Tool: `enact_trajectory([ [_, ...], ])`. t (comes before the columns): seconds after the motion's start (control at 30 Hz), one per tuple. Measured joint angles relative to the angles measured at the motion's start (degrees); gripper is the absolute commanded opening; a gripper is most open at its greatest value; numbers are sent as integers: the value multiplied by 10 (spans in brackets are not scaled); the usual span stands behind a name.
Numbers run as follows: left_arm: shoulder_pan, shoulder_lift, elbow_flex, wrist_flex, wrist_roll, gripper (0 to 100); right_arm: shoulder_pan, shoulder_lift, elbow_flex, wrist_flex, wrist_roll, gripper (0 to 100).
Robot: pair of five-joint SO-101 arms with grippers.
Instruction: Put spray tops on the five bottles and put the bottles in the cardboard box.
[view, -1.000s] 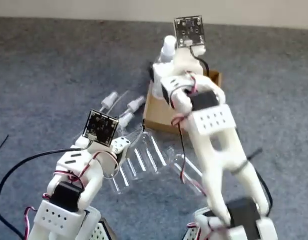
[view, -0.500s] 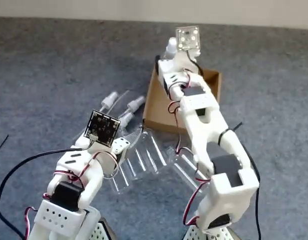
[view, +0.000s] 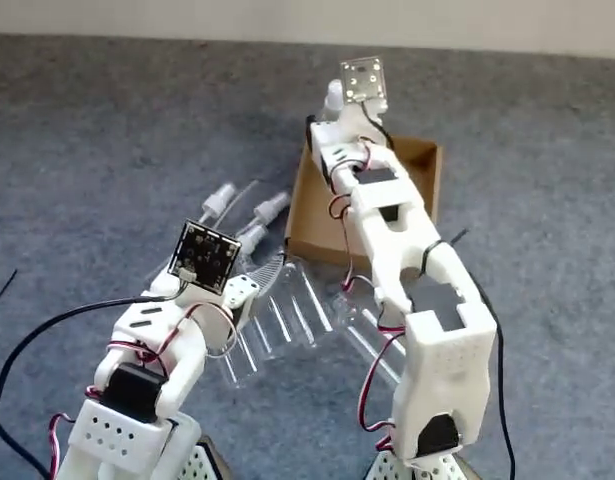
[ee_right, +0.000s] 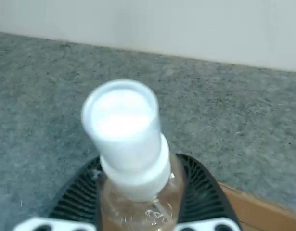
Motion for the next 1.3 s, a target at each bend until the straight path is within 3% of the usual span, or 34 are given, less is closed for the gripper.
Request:
enact_trajectory([
  [0.2, 0, 0, 0, 0, 0, 224, 0, 1, -42, 83, 0, 173],
  [1.3, 0, 0, 0, 0, 0, 224, -23, 2, -81, 141, 1, 311],
])
